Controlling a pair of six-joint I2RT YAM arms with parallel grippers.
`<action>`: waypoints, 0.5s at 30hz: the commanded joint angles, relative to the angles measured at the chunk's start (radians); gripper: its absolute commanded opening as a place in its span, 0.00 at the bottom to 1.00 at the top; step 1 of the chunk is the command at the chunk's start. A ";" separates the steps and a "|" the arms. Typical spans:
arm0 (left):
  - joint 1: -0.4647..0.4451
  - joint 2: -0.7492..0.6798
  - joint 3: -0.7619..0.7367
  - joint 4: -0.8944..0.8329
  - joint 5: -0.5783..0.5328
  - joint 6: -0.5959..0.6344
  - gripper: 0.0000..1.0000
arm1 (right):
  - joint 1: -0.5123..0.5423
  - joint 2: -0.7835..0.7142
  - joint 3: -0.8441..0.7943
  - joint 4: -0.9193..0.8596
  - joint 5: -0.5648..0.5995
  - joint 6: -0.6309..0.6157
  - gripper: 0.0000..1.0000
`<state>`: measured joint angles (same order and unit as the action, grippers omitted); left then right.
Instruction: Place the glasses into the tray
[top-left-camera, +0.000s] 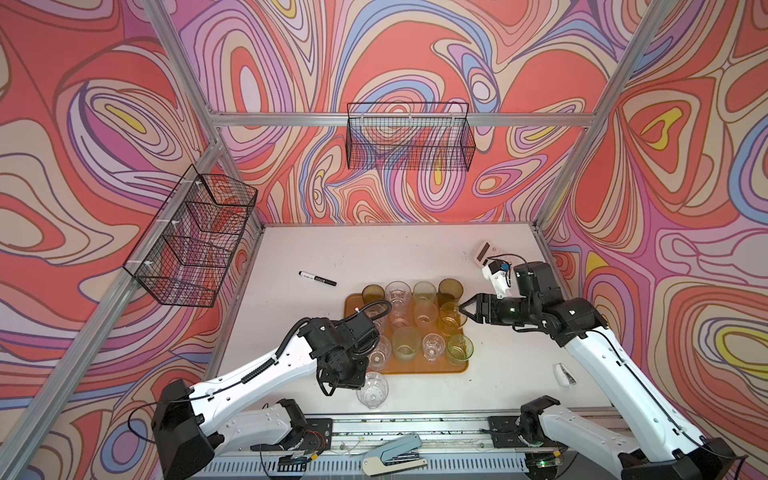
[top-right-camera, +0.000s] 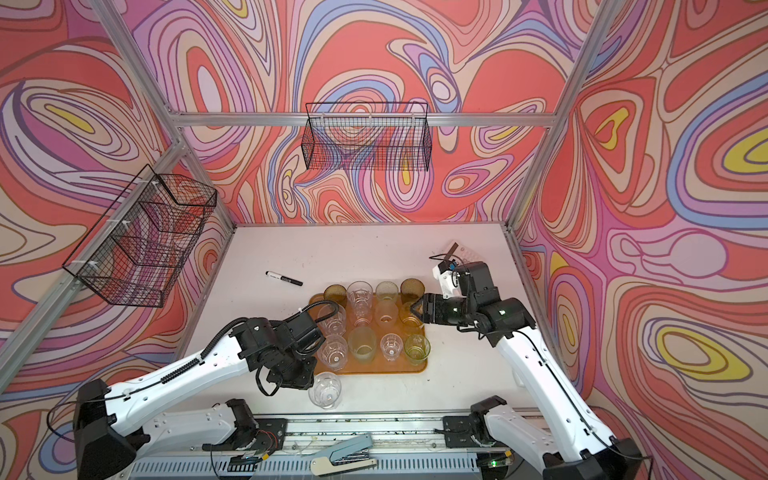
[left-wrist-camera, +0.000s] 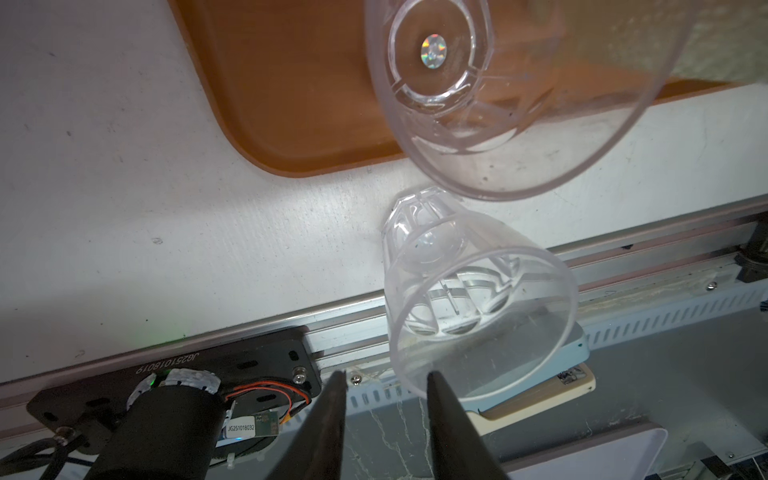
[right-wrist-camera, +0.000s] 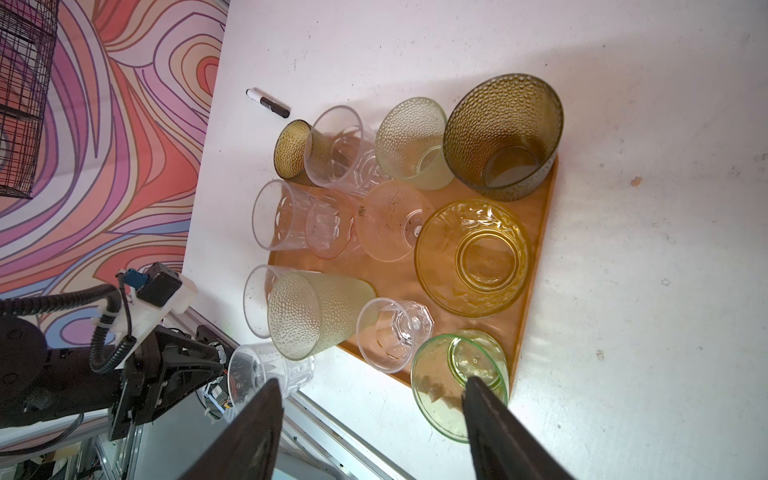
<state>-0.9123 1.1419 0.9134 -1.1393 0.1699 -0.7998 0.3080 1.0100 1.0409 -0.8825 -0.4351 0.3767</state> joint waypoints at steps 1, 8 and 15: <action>-0.012 0.014 -0.025 0.020 0.006 -0.033 0.35 | -0.001 -0.008 -0.002 0.013 -0.010 0.005 0.71; -0.017 0.039 -0.042 0.037 0.009 -0.036 0.33 | -0.002 -0.010 -0.009 0.012 -0.011 0.007 0.72; -0.017 0.060 -0.051 0.045 0.014 -0.035 0.28 | -0.001 -0.008 -0.009 0.014 -0.011 0.006 0.72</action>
<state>-0.9241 1.1950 0.8738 -1.0908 0.1837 -0.8173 0.3080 1.0096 1.0409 -0.8825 -0.4355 0.3798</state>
